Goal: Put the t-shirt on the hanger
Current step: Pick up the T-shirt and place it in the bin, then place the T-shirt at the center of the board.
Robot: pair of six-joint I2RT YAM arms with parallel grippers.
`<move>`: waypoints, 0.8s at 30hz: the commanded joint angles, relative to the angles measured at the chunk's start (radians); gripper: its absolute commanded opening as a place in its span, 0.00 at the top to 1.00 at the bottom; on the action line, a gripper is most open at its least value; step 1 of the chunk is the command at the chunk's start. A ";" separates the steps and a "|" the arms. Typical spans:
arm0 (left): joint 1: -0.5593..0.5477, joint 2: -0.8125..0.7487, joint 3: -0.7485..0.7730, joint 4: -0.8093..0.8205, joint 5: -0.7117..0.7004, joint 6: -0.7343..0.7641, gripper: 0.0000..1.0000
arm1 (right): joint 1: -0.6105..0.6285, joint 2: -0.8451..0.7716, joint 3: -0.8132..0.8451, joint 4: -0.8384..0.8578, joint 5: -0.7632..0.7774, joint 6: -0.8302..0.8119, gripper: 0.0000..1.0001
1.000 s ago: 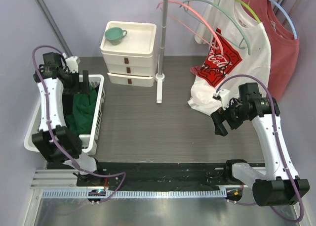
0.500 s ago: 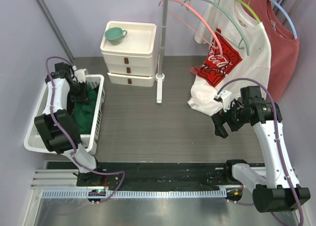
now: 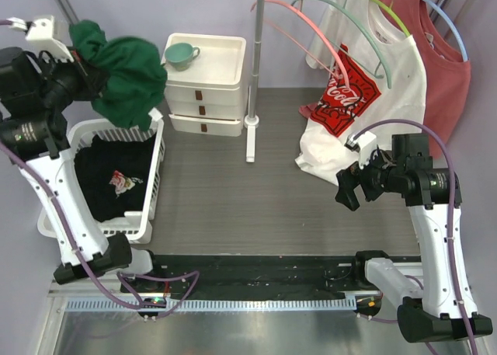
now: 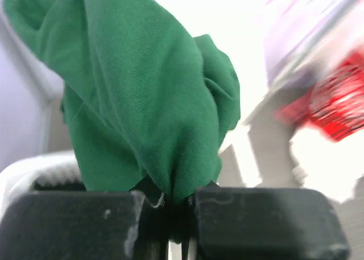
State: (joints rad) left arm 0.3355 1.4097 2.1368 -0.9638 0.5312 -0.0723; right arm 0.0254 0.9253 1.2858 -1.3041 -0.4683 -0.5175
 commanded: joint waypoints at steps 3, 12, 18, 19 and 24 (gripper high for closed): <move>-0.083 0.023 0.126 0.322 0.282 -0.430 1.00 | 0.001 -0.002 0.061 0.029 -0.055 0.022 0.00; -0.464 -0.038 -0.121 0.415 0.371 -0.509 1.00 | 0.001 -0.016 0.033 0.014 -0.073 -0.004 0.00; -0.533 -0.204 -0.627 0.805 0.294 -0.766 1.00 | 0.001 0.006 0.012 0.029 -0.085 -0.004 0.00; -0.529 -0.225 -0.673 0.804 0.242 -0.780 1.00 | 0.001 0.009 0.012 0.032 -0.087 -0.003 0.00; -0.512 -0.408 -0.877 0.647 -0.153 -0.858 1.00 | 0.001 0.021 0.006 0.034 -0.079 -0.004 0.00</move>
State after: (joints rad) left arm -0.1925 1.1625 1.3037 -0.3813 0.6708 -0.7998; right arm 0.0254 0.9428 1.2934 -1.3010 -0.5323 -0.5175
